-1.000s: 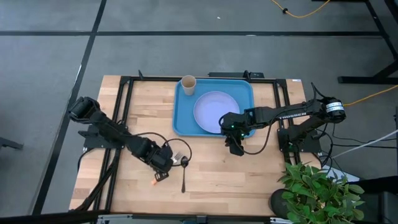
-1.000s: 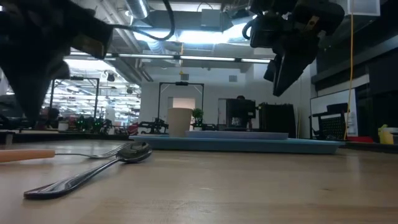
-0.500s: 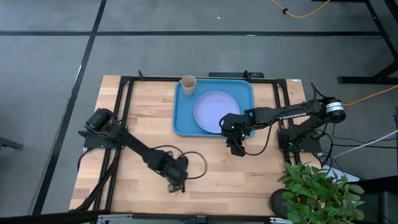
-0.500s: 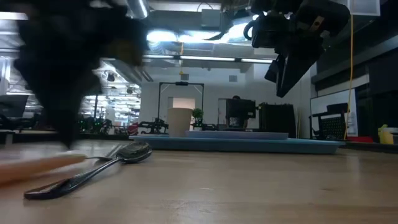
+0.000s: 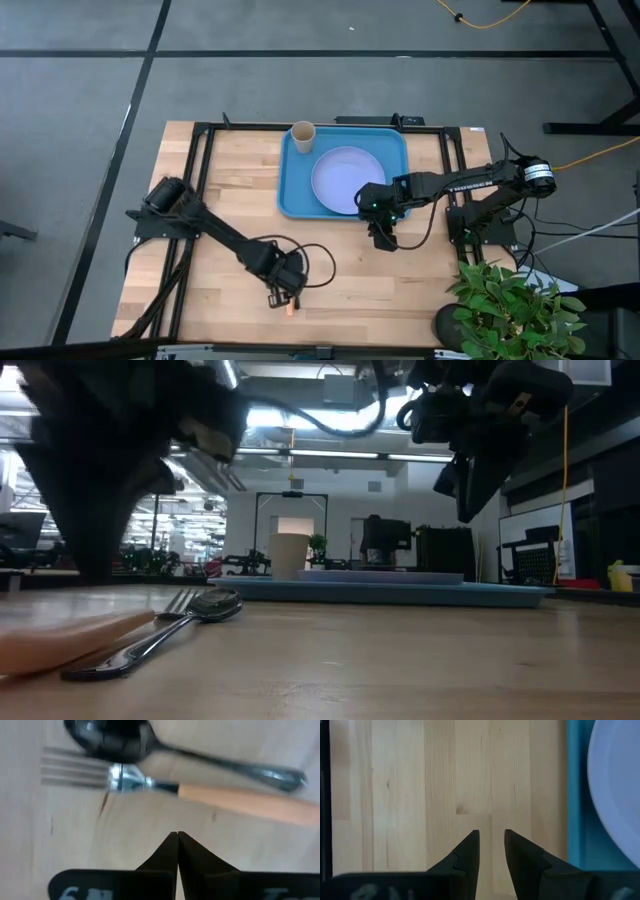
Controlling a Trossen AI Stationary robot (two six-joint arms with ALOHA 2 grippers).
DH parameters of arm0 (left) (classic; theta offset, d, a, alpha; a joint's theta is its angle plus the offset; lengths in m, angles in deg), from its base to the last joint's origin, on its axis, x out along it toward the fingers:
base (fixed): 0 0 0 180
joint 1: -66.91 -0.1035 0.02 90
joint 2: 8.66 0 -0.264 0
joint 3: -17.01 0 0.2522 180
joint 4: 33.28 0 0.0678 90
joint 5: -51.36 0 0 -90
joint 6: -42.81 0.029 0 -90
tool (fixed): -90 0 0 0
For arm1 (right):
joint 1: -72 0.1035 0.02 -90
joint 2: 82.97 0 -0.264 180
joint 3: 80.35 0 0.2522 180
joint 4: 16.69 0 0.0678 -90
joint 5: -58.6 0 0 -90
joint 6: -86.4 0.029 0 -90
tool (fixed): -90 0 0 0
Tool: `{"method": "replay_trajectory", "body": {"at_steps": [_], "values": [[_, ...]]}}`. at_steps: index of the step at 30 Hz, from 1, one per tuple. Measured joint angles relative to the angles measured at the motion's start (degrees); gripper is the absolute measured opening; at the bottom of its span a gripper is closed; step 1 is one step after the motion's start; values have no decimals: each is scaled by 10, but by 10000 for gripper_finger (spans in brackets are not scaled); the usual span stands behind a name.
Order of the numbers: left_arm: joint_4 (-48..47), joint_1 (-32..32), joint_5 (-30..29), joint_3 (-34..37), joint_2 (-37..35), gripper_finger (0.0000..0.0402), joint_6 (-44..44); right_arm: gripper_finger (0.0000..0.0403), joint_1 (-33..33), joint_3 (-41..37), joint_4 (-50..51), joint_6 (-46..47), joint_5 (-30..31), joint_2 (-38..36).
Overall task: Pick and place plate/cup/fork/spoon on tray
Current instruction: Move the spoon and fork towards the right
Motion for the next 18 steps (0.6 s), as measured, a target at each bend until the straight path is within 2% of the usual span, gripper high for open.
{"method": "replay_trajectory", "body": {"at_steps": [2, 10, 12, 14, 16, 18], "values": [[18, -3, -14, 0, 13, 0, 4, 95, 0, 0, 0, -3, 0, 0], [65, -32, -2, -8, 53, 0, 66, 95, 0, 0, 3, -10, 0, 0], [73, -41, -20, -21, 57, 0, 87, 95, 0, 0, 4, -10, 0, 0], [115, -56, -68, -47, 62, 0, 108, 95, 0, 0, 4, -10, 0, 0], [111, -69, -91, -71, 54, 0, 135, 95, 0, 0, 4, -10, 0, 0], [106, -73, -86, -88, 57, 0, 153, 95, 0, 0, 6, -8, 0, 0]]}}
